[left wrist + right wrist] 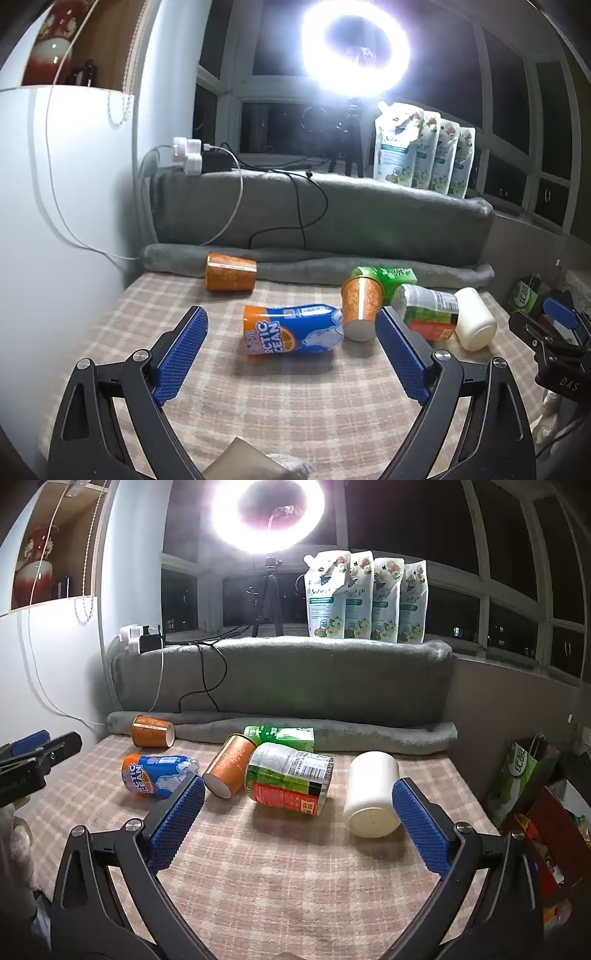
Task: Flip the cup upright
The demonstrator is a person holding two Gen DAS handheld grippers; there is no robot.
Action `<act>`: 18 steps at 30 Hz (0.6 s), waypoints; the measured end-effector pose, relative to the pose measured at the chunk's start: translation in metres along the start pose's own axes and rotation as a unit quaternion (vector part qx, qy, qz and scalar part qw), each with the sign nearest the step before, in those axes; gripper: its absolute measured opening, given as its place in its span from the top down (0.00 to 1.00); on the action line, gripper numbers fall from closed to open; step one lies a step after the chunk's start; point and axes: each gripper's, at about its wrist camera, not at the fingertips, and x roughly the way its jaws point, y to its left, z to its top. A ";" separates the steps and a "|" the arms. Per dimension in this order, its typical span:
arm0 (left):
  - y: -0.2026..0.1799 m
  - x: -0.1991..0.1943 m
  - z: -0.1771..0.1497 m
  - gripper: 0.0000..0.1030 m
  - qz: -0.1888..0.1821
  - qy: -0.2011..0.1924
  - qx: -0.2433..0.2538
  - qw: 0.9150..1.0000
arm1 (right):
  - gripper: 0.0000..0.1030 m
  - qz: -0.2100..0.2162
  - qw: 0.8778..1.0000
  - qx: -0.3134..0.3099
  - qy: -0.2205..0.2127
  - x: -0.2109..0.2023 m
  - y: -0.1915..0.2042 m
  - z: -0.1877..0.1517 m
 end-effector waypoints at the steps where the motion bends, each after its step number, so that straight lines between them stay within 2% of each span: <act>1: 0.000 0.000 0.000 0.10 -0.002 0.002 0.000 1.000 | 0.00 0.000 1.000 0.001 -0.005 0.000 0.000 0.000; 7: 0.016 -0.003 0.008 0.10 -0.007 0.002 -0.009 1.000 | 0.00 -0.001 1.000 0.002 -0.001 0.005 -0.003 0.000; 12: 0.002 -0.004 0.005 0.10 0.015 -0.004 0.008 1.000 | 0.00 -0.002 1.000 0.007 0.003 0.004 -0.002 -0.002; 18: 0.000 -0.003 0.005 0.10 0.015 -0.005 0.009 1.000 | 0.00 -0.004 1.000 0.007 0.008 0.006 -0.002 -0.003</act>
